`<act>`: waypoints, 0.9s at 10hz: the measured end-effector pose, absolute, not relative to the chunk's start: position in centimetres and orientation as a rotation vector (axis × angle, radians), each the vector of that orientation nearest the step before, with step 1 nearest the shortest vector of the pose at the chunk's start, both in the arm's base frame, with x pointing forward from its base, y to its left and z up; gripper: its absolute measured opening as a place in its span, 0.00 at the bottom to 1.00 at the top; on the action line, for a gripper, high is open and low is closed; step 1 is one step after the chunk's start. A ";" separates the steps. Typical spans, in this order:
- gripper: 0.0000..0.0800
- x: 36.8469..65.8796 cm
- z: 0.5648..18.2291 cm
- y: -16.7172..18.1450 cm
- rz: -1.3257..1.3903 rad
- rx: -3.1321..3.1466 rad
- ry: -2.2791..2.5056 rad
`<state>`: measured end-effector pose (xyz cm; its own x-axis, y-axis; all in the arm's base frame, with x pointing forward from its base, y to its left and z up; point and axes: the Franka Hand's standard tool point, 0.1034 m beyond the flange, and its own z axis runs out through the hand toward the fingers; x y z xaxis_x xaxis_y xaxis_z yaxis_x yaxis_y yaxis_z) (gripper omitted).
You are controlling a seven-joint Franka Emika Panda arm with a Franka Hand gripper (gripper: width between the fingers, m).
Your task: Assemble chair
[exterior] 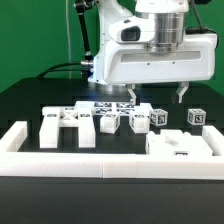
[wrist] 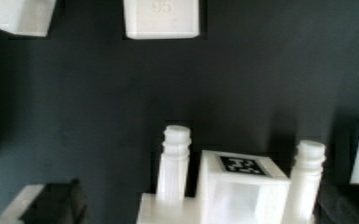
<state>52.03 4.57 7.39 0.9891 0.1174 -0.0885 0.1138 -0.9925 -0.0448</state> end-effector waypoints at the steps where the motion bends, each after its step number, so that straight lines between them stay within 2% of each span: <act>1: 0.81 51.9 7.3 4.6 0.158 -3.094 -0.182; 5: 0.81 50.2 6.5 2.6 0.571 -3.043 -0.174; 9: 0.81 49.8 6.0 3.0 0.902 -2.950 -0.184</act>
Offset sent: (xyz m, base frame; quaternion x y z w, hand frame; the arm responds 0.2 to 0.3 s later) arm -0.0056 -0.0311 -0.0114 0.0080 -0.1201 -0.0114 0.9927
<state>49.77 3.03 5.97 0.8225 0.1282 -0.5541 0.0984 -0.9916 -0.0834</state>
